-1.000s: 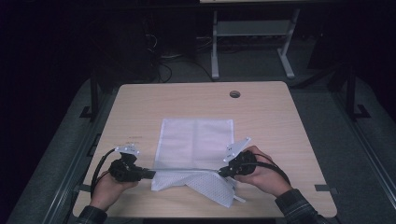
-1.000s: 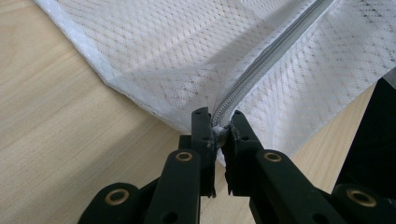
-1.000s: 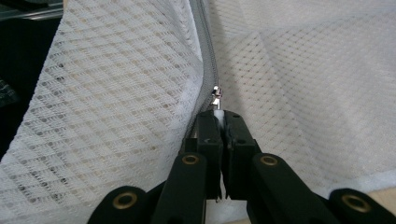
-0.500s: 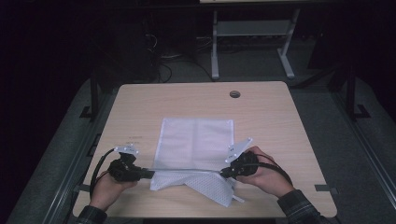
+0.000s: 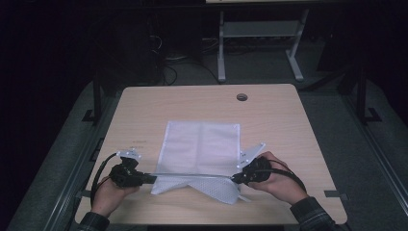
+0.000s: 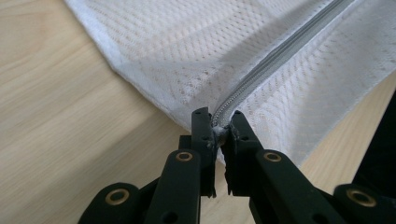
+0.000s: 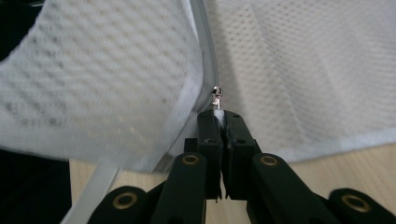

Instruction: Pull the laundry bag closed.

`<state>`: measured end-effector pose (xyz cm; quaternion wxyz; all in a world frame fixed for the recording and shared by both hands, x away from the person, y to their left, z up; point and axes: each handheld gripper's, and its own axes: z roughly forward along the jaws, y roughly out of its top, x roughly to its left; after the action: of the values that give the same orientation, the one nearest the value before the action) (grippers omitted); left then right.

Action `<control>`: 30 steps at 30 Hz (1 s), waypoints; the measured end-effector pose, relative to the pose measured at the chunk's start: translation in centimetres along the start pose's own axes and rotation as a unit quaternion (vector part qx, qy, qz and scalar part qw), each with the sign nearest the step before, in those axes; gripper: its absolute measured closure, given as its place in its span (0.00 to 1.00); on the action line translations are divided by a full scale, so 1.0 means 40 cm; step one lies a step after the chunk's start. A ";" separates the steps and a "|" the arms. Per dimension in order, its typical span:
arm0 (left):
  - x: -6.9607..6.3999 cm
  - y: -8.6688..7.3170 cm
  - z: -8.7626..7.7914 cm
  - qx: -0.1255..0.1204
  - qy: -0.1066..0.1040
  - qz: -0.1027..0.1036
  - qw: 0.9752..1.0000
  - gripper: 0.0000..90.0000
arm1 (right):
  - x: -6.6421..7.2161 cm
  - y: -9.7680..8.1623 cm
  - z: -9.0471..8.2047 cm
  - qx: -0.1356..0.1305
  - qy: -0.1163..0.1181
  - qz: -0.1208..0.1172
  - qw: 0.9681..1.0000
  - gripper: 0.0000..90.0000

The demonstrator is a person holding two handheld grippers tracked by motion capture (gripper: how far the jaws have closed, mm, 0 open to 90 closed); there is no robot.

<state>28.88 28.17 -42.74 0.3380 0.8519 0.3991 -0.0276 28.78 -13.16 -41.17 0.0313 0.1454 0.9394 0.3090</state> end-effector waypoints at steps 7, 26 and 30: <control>-0.014 0.008 0.017 0.005 -0.005 0.014 1.000 0.93 | -0.013 -0.015 -0.003 0.008 -0.017 0.002 1.000 0.96; -0.021 0.024 0.023 -0.041 -0.009 0.040 0.998 0.48 | -0.048 -0.048 -0.021 -0.027 -0.038 0.040 0.998 0.62; -0.020 0.022 0.016 -0.049 -0.004 0.041 0.998 0.37 | -0.053 -0.062 -0.028 -0.046 -0.053 0.059 0.996 0.48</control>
<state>29.12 26.85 -42.50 0.3819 0.8497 0.3635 0.0030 30.00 -16.31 -41.81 0.0693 0.2146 0.9109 0.3456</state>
